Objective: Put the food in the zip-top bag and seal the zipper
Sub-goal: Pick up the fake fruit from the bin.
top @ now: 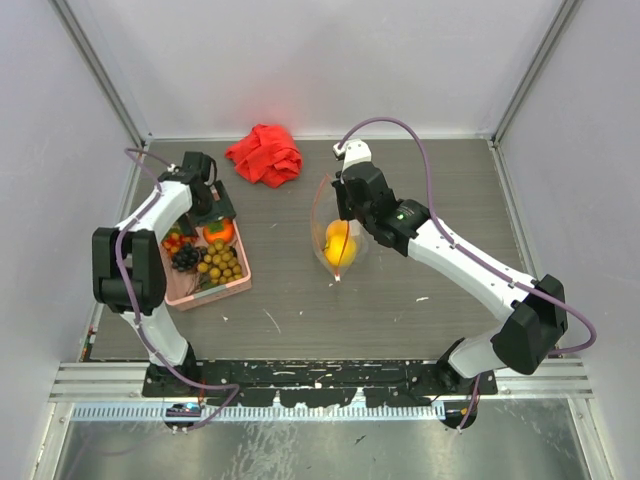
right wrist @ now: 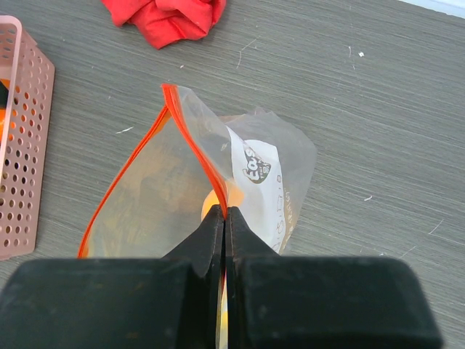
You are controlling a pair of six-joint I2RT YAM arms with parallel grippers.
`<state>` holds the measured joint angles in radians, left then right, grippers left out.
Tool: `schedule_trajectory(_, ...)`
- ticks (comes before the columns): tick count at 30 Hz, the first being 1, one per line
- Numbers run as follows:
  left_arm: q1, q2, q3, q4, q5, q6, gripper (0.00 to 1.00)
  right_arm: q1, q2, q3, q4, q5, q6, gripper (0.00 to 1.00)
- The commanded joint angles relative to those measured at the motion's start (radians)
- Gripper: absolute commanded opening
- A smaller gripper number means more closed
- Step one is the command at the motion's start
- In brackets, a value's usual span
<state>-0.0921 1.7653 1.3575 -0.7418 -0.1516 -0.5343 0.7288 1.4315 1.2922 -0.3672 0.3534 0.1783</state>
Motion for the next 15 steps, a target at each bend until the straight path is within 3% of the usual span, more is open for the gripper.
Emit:
schedule_trajectory(1,0.009,0.031,0.037,0.038,0.011,-0.014,0.98,-0.003,-0.004,0.017,0.057,-0.004,-0.013,0.00)
schedule_trajectory(15,0.020,0.110,0.036,0.060,0.024,-0.020,0.97,-0.003,0.002,0.014,0.060,-0.008,-0.014,0.00)
